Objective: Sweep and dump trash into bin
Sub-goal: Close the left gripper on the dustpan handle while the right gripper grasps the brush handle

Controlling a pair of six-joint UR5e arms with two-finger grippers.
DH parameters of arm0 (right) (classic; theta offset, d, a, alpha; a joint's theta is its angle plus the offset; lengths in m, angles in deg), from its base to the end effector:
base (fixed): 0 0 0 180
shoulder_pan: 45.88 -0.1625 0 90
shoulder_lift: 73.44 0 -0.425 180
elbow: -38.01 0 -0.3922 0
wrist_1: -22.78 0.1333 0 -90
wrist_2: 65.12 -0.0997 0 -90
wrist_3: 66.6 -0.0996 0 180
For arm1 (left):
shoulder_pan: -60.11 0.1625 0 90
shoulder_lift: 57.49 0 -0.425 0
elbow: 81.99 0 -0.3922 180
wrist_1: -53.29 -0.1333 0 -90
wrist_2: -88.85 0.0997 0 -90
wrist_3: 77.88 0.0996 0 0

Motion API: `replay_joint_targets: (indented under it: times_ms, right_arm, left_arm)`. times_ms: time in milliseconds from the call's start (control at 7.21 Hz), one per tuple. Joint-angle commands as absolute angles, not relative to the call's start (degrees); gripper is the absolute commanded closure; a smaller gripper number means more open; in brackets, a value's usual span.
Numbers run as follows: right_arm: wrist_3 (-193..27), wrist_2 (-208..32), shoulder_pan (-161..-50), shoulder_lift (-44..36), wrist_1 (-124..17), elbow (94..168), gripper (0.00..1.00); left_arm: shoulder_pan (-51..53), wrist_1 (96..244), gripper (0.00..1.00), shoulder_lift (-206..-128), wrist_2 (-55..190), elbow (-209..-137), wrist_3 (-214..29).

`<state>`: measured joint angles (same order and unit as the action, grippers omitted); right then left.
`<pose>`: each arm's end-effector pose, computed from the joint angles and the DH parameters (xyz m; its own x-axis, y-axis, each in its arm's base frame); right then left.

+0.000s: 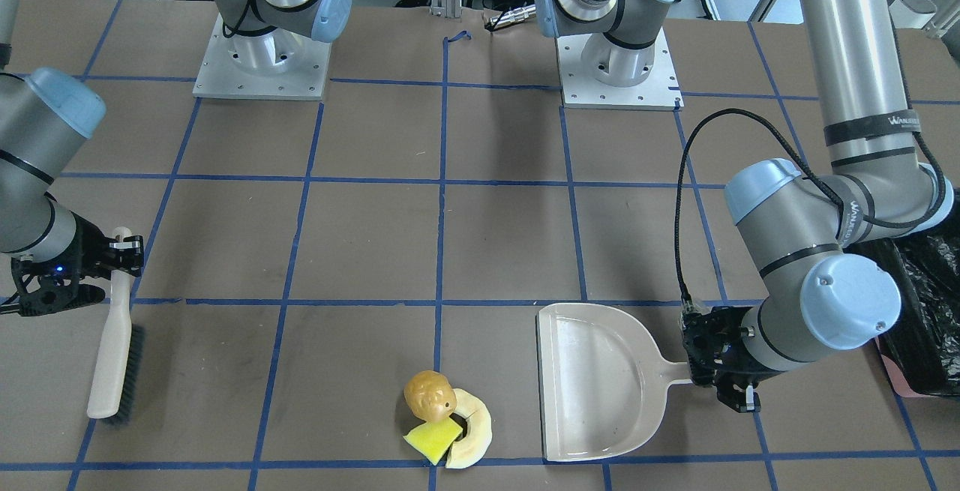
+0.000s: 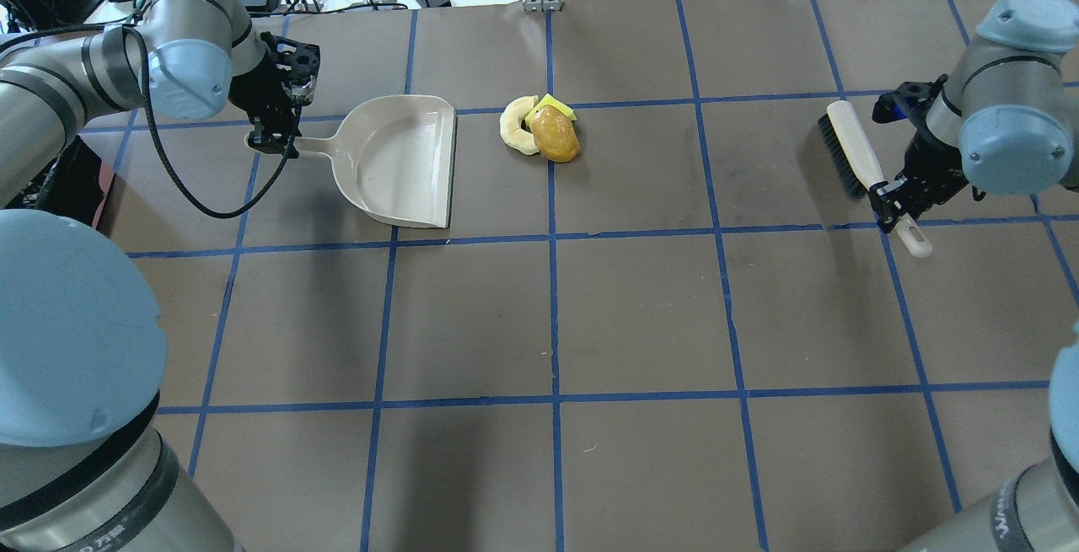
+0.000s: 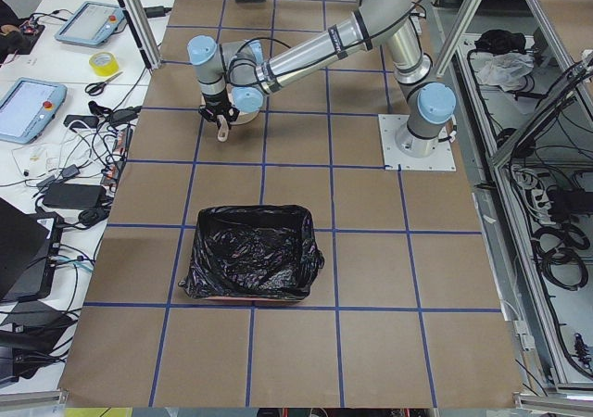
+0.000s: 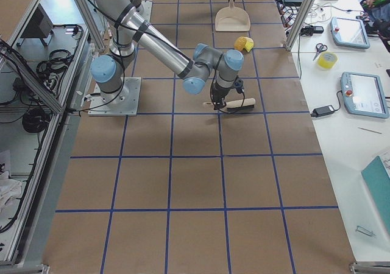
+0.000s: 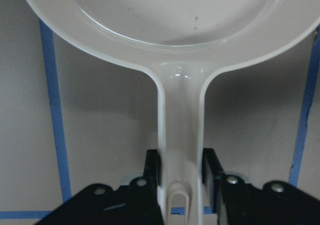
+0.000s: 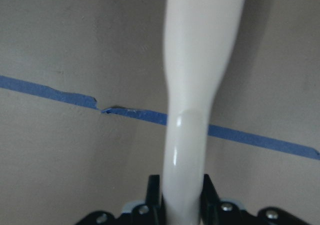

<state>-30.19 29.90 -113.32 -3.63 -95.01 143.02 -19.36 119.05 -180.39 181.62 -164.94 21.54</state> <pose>-0.0972 -0.5587 0.2241 -0.9697 -0.2444 -0.0067 -0.2424 0.9577 0.1553 -0.0019 -0.6927 0.2461 -0.0194 0.9992 0.0356 0.9989 0.0179 0.0431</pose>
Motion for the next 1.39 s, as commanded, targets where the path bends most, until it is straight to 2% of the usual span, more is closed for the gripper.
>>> replay_joint_targets:
  times_ms: [0,277,970,1248]
  right_arm:
    - [-30.5,29.9,-113.4,-3.5,-94.6,142.4,1.0]
    - [-32.9,28.7,-114.1,-2.9,-94.6,142.0,1.0]
    - [-53.2,25.7,-129.1,-6.4,-91.2,132.5,1.0]
    - [-63.9,25.2,-136.5,-10.6,-82.7,125.1,1.0]
  left_arm:
    - [-20.0,119.2,0.74,-180.2,182.1,-164.6,20.8]
    - [-21.4,119.2,0.77,-180.4,184.6,-164.5,19.1]
    - [-23.0,119.8,0.81,-180.5,186.3,-163.2,16.3]
    - [-23.9,120.0,0.81,-180.6,186.8,-162.9,13.3]
